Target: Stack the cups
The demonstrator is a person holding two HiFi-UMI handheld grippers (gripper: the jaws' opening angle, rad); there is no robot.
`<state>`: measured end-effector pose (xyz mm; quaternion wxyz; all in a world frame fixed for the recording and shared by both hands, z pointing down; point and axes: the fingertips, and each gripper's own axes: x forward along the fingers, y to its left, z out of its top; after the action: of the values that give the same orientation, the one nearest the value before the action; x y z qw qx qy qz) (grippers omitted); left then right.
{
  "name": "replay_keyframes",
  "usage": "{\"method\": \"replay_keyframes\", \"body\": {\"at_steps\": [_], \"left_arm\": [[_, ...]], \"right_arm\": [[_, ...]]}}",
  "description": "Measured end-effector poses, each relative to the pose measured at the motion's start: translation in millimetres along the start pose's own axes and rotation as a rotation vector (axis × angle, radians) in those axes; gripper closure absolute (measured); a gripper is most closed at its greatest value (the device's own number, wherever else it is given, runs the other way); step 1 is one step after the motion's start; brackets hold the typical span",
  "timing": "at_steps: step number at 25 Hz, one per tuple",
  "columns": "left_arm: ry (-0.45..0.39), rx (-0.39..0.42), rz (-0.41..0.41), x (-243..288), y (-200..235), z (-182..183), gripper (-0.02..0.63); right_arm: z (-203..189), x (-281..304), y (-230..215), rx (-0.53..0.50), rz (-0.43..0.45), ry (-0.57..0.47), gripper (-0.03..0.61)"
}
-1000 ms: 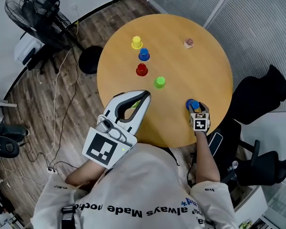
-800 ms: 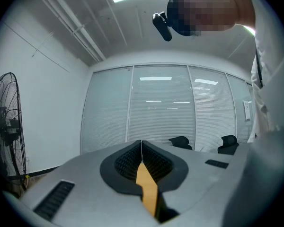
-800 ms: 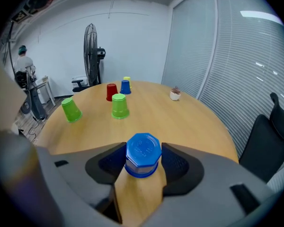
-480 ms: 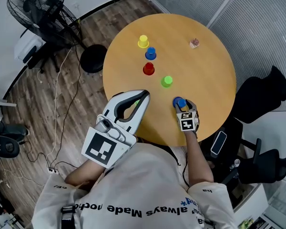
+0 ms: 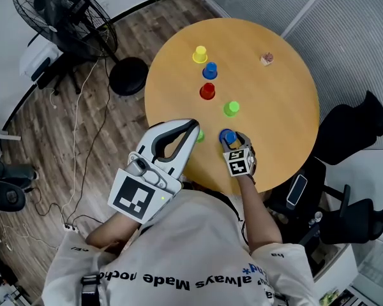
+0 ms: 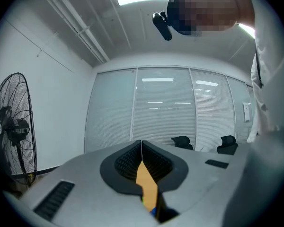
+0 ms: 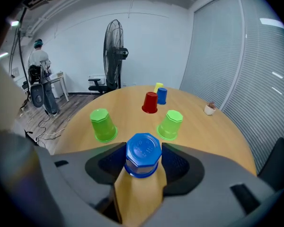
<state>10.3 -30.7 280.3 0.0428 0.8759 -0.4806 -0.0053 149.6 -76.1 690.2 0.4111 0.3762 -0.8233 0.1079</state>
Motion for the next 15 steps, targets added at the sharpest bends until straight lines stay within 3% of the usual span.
{"method": "replay_keyframes", "body": {"at_steps": [15], "left_arm": [[-0.001,-0.008,0.022,-30,26,-3,0.589]], "right_arm": [[14,20,51,-0.068,0.037,0.025,0.331]]}}
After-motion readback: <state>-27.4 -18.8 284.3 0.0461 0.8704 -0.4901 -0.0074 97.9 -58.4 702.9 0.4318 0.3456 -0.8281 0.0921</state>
